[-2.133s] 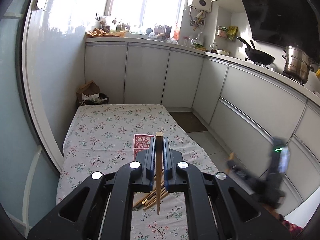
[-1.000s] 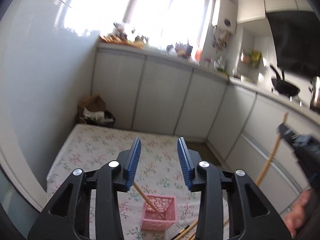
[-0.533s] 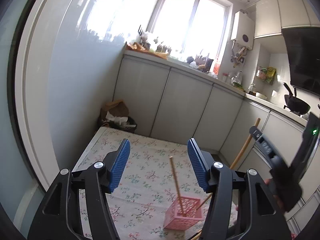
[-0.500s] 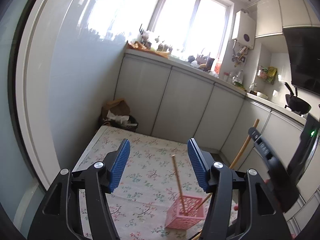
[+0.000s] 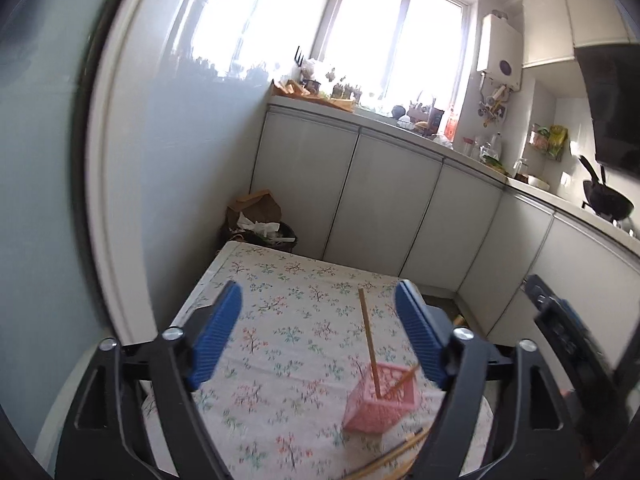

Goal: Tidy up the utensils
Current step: 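Lower the chopstick into the pink cup and open the right gripper, then close the left gripper on another chopstick from the bundle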

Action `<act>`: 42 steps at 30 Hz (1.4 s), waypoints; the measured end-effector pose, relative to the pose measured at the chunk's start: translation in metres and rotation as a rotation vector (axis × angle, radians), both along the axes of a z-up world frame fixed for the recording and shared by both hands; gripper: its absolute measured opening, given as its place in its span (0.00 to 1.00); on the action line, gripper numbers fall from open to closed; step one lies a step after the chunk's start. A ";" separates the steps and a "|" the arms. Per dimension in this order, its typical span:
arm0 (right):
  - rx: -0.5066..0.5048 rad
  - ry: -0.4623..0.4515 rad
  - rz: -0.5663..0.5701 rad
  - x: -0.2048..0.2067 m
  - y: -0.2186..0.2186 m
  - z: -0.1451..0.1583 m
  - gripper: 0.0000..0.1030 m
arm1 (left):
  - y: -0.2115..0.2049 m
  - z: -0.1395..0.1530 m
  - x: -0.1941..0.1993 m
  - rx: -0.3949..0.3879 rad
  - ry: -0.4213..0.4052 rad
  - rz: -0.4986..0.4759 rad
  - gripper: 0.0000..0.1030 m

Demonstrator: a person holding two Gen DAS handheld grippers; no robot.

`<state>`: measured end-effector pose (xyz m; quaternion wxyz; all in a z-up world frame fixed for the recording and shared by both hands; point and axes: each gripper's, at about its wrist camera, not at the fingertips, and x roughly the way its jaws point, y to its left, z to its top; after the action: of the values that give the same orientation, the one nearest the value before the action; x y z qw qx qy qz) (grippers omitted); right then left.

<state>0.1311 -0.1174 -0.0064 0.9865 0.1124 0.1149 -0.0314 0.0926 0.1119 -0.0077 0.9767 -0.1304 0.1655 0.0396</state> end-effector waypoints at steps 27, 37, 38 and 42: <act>0.043 0.345 -0.087 -0.189 -0.107 -0.110 0.94 | -0.190 -0.073 -0.012 0.430 0.566 -0.664 0.93; 0.083 0.434 -0.007 -0.157 -0.119 -0.157 0.94 | -0.251 -0.160 0.111 0.464 0.935 -0.811 0.92; 0.097 0.440 -0.010 -0.155 -0.122 -0.159 0.94 | -0.257 -0.165 0.123 0.485 0.947 -0.812 0.90; 0.169 0.463 -0.017 -0.147 -0.133 -0.167 0.94 | -0.269 -0.181 0.152 0.515 1.020 -0.816 0.59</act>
<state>-0.0158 -0.2506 -0.1735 0.9206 0.1852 0.3393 -0.0547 0.2442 -0.1568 -0.1890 0.7139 0.2125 0.6242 -0.2360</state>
